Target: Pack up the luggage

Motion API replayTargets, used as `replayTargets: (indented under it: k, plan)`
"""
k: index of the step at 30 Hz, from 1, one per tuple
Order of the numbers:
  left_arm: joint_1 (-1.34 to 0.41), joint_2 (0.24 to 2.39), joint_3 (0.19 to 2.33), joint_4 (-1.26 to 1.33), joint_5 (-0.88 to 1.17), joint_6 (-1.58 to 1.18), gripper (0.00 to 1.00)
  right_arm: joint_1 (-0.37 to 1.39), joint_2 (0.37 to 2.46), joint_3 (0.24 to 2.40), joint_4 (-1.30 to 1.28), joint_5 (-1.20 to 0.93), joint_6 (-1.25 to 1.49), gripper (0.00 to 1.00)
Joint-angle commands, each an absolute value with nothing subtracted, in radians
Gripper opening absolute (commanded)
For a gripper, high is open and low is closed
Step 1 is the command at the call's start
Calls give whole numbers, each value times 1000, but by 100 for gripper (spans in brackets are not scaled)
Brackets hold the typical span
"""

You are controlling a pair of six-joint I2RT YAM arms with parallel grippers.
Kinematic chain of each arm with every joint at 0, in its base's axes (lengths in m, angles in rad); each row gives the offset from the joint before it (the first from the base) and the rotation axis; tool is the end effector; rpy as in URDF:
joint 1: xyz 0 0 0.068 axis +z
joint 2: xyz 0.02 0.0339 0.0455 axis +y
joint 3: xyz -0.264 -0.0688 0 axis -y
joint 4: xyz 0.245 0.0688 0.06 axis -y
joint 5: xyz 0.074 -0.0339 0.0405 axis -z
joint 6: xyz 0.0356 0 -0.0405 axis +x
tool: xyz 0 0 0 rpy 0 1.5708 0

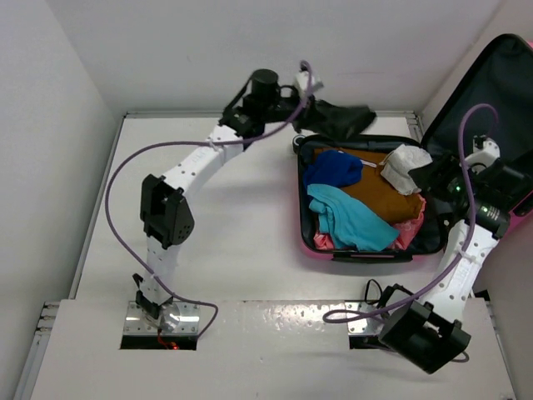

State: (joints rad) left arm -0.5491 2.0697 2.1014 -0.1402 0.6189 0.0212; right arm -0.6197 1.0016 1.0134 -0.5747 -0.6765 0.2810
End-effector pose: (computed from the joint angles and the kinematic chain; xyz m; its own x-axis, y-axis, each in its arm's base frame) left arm 0.4086 -0.2742 0.4019 -0.0729 0.0649 -0.9952 0.9188 0.3925 -0.0417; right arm 0.1823 -0.1027 0.3445 -0.4113 0.5591 -0.7199 0.1415 0.8194 0.5555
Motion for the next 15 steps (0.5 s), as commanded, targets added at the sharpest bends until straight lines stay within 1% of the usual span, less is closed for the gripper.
replayTargets:
  k: [1,6,9,11,15]
  plan:
    - [-649,2039,2083,-80,735,126,0,-673,966,1019,-489,-692,360,57]
    - [-779,2097,2040,-21,680,234,0,-751,934,1023,-520,-756,333,58]
    - [-827,2134,1991,12,646,267,0,-759,940,1043,-567,-801,299,58]
    - [-867,2148,1910,66,606,291,0,-761,950,1063,-627,-848,253,58]
    - [-913,2183,1771,176,462,313,0,-758,959,1092,-672,-859,189,58]
